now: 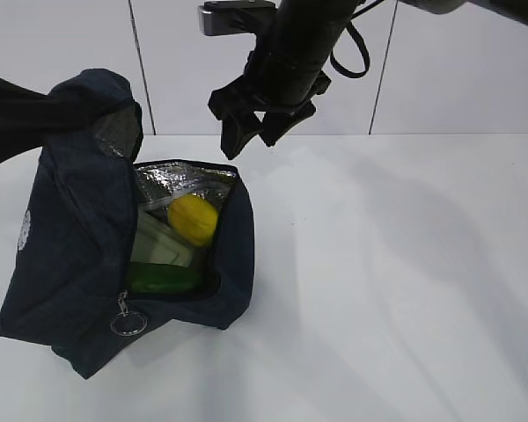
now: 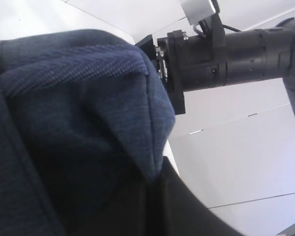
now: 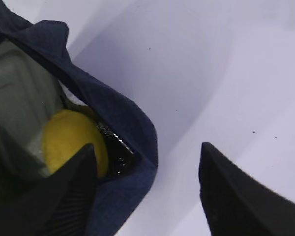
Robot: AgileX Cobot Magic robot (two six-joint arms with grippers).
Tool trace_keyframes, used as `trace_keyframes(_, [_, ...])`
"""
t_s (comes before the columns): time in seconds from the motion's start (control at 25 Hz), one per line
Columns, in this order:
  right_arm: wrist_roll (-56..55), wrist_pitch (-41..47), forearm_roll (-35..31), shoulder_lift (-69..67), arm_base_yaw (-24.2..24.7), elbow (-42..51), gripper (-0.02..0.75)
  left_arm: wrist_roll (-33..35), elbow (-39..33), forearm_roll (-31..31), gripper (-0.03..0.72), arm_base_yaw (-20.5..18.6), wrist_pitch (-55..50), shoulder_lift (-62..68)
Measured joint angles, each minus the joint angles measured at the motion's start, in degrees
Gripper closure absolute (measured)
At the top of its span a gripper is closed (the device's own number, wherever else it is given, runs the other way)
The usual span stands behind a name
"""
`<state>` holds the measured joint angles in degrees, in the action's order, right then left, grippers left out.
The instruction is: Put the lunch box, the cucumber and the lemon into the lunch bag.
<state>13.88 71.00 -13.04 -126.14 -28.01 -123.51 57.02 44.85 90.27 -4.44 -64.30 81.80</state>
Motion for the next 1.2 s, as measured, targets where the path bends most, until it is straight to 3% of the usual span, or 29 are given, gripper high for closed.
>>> trace_keyframes(0.4, [-1.1,0.0,-10.5,-0.4,0.8,0.2,0.240,0.0,0.0,0.0,0.695,0.0,0.0,0.0])
trace_keyframes(0.96, [-1.1,0.0,-8.9,-0.7,0.8,5.7,0.239,-0.1,0.0,0.5,0.695,0.0,-0.1,0.0])
trace_keyframes(1.2, [-1.1,0.0,-9.0,-0.9,0.8,5.7,0.289,-0.1,0.0,0.5,0.695,0.0,-0.2,0.0])
